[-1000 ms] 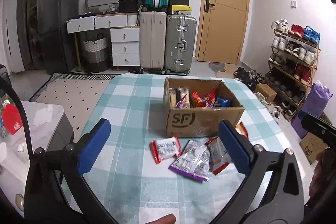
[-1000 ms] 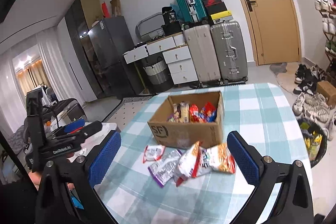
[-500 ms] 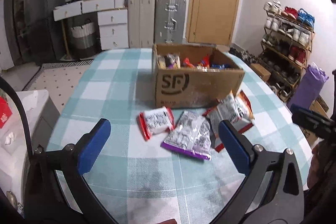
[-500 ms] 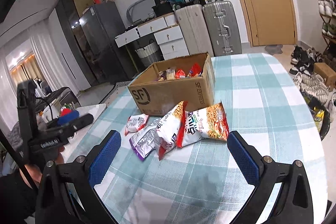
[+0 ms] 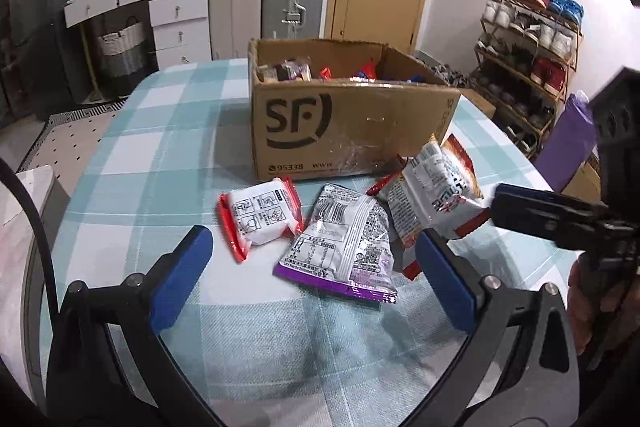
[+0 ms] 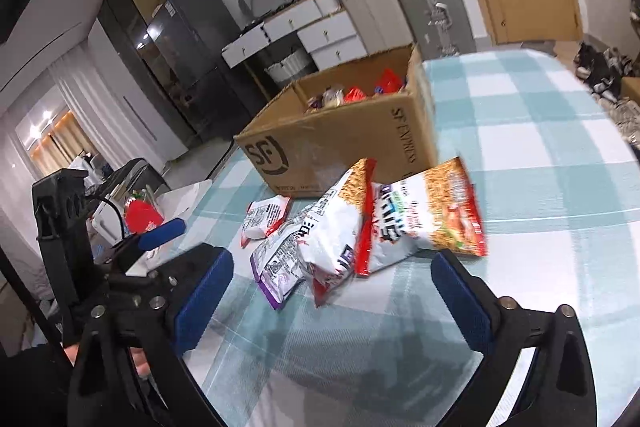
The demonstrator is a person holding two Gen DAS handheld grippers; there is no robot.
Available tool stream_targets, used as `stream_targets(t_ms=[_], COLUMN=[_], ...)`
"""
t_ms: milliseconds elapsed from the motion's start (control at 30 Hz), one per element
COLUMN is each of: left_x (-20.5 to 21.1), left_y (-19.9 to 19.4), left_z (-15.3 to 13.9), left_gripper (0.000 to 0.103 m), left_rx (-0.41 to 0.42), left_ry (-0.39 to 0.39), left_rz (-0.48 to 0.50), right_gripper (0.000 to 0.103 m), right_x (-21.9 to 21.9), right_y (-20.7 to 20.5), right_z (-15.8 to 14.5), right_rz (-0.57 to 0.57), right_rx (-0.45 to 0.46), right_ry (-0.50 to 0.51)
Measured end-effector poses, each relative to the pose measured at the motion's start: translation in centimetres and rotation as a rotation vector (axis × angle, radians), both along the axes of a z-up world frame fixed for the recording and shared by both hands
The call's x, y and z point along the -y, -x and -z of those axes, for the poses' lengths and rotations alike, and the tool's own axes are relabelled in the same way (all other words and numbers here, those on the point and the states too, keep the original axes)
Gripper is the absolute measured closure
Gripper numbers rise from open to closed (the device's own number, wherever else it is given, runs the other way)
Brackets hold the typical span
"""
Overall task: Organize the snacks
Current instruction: 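Lower the right gripper onto the white noodle snack bag and close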
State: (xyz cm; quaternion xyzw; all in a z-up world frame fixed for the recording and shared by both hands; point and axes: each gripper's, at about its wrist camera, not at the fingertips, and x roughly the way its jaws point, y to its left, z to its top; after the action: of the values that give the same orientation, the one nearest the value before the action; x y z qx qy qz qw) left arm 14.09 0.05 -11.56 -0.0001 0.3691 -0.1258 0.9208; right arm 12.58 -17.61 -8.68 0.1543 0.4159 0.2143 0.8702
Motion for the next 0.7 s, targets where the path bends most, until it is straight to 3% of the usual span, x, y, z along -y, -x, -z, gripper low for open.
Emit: stream_targets(t_ms=[33,367,567,633,700], left_x=[0.1,0.9,2.3,2.6,2.8], left_y=[-0.1,-2.7,-3.6,-3.8,-3.9], left_z=[0.2,3.3,4.9,5.1,5.4], left_gripper=[0.002,0.005,0.007,0.007,0.007], left_rx=[-0.004,-0.093,-0.114,-0.110,-0.104], left_ry=[-0.001,0.005,-0.029,-0.037,-0.046], left_rz=[0.005,0.044,0.068,0.069,0.069], right_gripper=[0.018,0.027,0.044,0.059,0.061], right_x=[-0.3,-3.1,-4.9,-5.0,-4.6], right_y=[-0.6,-4.1,-5.5,-5.9,-6.1], right_z=[0.4,3.0,3.9,4.5,4.8], right_rz=[-0.009,-0.056,-0.068,-0.067,-0.059], right_rx=[-0.016,-0.069,-0.089,-0.111,-0.125], right_ry=[-0.001,0.012,0.059,0.052,0.031])
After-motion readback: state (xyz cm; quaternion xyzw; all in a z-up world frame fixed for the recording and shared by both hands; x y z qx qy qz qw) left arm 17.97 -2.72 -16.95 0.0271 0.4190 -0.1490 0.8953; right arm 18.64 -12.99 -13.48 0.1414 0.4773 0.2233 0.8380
